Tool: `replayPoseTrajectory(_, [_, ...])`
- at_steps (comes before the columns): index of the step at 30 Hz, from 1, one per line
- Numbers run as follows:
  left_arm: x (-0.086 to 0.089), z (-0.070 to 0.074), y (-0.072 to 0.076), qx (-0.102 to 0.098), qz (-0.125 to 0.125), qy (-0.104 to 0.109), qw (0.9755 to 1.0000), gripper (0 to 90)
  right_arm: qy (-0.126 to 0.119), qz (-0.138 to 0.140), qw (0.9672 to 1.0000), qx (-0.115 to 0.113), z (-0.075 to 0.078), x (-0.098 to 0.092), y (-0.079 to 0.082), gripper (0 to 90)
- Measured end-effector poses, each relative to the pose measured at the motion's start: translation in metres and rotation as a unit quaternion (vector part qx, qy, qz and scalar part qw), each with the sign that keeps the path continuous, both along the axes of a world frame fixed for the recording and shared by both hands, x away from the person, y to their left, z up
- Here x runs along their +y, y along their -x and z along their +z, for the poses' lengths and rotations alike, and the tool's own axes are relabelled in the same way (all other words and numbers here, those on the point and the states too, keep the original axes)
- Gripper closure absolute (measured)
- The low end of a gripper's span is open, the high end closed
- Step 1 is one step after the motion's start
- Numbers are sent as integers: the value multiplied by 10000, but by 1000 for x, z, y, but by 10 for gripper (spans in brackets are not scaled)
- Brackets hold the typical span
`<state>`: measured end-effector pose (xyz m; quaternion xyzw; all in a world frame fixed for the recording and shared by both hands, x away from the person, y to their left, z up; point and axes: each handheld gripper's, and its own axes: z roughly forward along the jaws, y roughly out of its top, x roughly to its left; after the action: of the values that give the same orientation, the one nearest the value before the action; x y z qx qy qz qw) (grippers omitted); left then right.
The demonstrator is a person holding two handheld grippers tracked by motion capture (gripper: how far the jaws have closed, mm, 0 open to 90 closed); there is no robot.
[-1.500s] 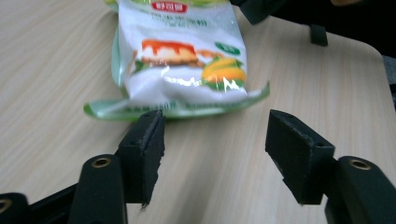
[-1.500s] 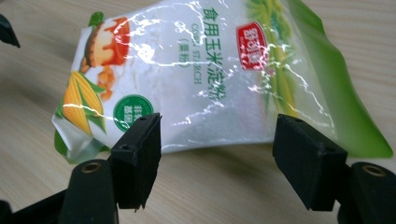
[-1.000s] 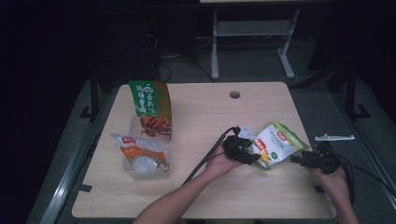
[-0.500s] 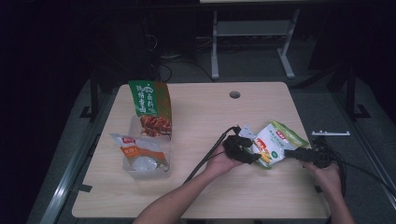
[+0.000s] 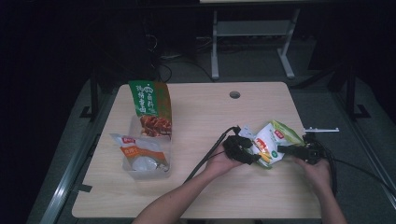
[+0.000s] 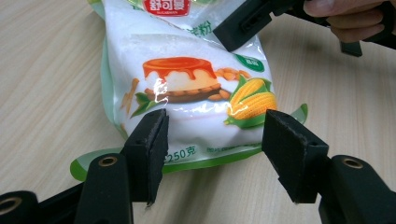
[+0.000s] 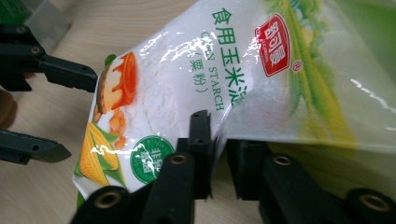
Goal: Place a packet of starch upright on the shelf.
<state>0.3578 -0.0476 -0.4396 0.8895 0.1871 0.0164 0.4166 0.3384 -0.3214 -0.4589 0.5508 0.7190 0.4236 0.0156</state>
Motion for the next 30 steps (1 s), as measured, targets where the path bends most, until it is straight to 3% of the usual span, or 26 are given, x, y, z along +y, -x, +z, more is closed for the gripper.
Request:
replayPoseTrajectory(4, [3,4,0,10,18,83,10000,392,375,86,9989,-270,12,9,4,874])
replayPoseTrajectory(10, [14,12,-5,-43,308,193,9993,306,315,331,9963,-723,33,15,10,890])
replayPoseTrajectory(15, [23,12,-12,141,561,399,9975,259,476,823,9904,-1008,52,27,15,890])
replayPoseTrajectory(19, [26,10,-16,327,544,496,9968,267,545,1172,9845,-1183,58,34,18,889])
replayPoseTrajectory(22, [26,9,-18,502,497,649,9954,307,559,1423,9797,-1300,59,36,20,887])
replayPoseTrajectory(24, [25,8,-19,526,526,676,9949,345,559,1471,9789,-1303,60,37,20,887])
replayPoseTrajectory(30, [28,11,-19,530,499,748,9945,600,595,1514,9776,-1336,61,43,19,889])
